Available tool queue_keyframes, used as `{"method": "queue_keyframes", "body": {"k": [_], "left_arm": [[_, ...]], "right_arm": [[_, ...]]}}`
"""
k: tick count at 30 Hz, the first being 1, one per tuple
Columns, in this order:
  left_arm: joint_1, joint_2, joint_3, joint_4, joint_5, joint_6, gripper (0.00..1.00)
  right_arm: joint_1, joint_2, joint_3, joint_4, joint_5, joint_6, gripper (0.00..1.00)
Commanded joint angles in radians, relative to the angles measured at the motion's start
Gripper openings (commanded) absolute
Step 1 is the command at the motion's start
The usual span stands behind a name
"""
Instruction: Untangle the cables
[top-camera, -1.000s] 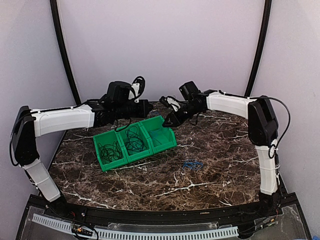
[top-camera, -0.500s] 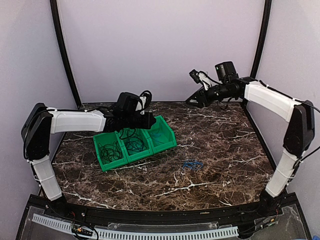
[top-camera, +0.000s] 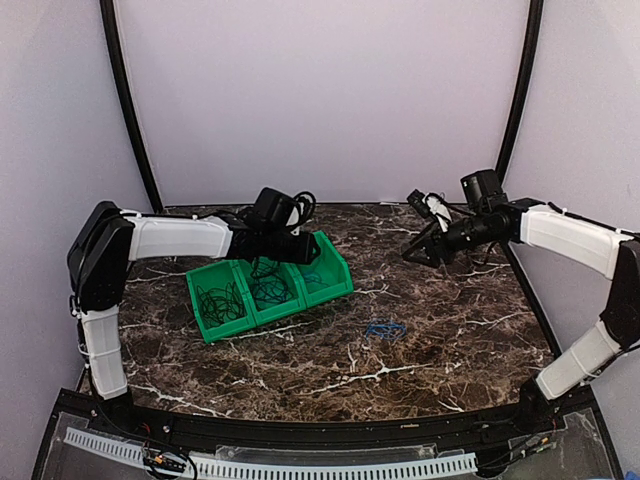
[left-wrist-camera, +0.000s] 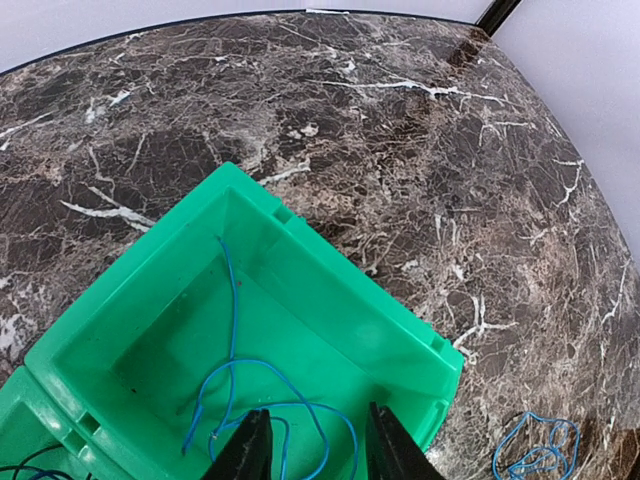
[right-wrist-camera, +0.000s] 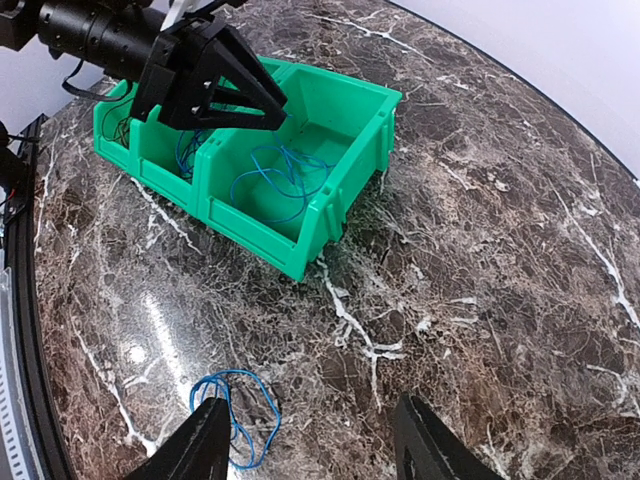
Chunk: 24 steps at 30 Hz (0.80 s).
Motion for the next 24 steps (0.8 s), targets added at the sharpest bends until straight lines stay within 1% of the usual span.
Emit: {"method": "queue_keyframes", "body": {"k": [1,4,6,8,10,11,12,15,17,19,21,22,24], "left_arm": [[0.004,-0.074,0.036,-0.066,-0.060,0.029,0.36],[-0.002,-0.164,0.014,-0.063,-0.065,0.053,0.40],[-0.021,-0.238,-0.026,-0.024,-0.075,0.093,0.42],[-0.060,-0.312,-0.074,0.025,-0.104,0.153,0.45],[-0.140,-0.368,-0.119,0.066,-0.161,0.224,0.49],[-0.160,-0.382,-0.151,0.090,-0.183,0.257,0.49],[-0.196,-0.406,-0.171,0.104,-0.233,0.272,0.50],[-0.246,-0.453,-0.298,0.214,-0.275,0.271,0.49],[-0.273,-0.464,-0.374,0.279,-0.265,0.252,0.49],[-0.299,-0.464,-0.440,0.346,-0.225,0.244,0.48],[-0.319,-0.444,-0.494,0.408,-0.149,0.246,0.45],[-0.328,-0.432,-0.519,0.451,-0.081,0.244,0.44],[-0.341,-0.382,-0.527,0.479,-0.022,0.223,0.43]], "right_arm": [[0.005,-0.079,-0.067,0.055,-0.050,-0.043,0.58],[0.005,-0.116,-0.117,0.093,-0.062,-0.045,0.58],[0.005,-0.134,-0.153,0.119,-0.065,-0.049,0.59],[0.005,-0.146,-0.184,0.140,-0.087,-0.049,0.59],[0.005,-0.153,-0.220,0.155,-0.118,-0.060,0.59],[0.006,-0.159,-0.238,0.161,-0.129,-0.077,0.59],[0.007,-0.163,-0.256,0.168,-0.127,-0.093,0.59],[0.022,-0.162,-0.297,0.170,-0.096,-0.167,0.59],[0.028,-0.148,-0.306,0.159,-0.075,-0.207,0.58],[0.037,-0.113,-0.301,0.137,-0.057,-0.237,0.57],[0.048,-0.073,-0.285,0.104,-0.048,-0.263,0.55],[0.057,-0.053,-0.273,0.084,-0.046,-0.275,0.54],[0.077,-0.022,-0.258,0.054,-0.038,-0.290,0.52]]}}
